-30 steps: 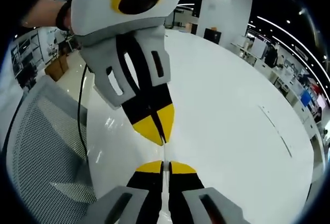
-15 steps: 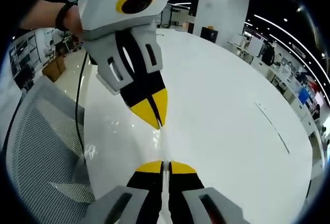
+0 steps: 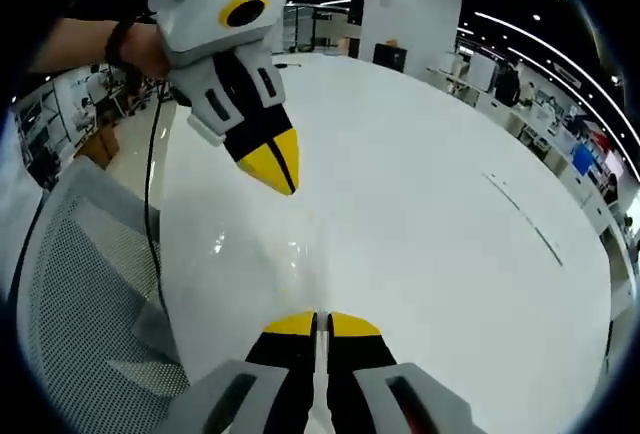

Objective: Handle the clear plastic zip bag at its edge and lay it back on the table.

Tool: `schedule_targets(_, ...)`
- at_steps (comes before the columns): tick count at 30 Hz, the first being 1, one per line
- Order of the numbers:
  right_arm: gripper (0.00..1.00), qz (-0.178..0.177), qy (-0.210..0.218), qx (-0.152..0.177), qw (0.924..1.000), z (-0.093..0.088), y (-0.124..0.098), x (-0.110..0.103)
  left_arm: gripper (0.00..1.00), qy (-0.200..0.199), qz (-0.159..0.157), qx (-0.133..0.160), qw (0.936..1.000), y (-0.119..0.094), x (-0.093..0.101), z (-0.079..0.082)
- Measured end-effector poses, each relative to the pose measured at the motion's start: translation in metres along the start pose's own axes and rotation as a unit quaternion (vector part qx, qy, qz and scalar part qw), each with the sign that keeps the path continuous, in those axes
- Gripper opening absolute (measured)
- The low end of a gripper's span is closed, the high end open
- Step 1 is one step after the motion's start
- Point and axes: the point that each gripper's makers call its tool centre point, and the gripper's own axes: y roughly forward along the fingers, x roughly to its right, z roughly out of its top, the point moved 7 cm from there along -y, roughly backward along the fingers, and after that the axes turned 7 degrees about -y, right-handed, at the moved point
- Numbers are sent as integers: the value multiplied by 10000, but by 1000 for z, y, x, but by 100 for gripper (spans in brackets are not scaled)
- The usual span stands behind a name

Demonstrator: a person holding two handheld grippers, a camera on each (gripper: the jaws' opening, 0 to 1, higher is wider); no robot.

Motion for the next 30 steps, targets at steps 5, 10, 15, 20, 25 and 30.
schedule_targets(5,0,0,-144,-42,9999,-2,2,-1,0,217,-258,153,9993,1,20,16)
schedule_targets(10,0,13,-379,-77,9993,10,7,-7,3,700,-250,143,9971,10,29,27)
schedule_targets(15,0,-17,-444,-131,9989,16,10,-7,20,1203,-72,76,9927,10,32,31)
schedule_targets(20,0,-75,-941,-312,9950,22,6,-3,23,1242,125,254,9919,1,24,39)
schedule_targets(25,0,-506,-1793,-479,9813,49,-5,29,19,1273,393,372,9904,-2,10,55)
schedule_targets(30,0,-1440,-2485,-438,9569,99,-38,79,26,977,1237,1020,9822,-21,-19,85)
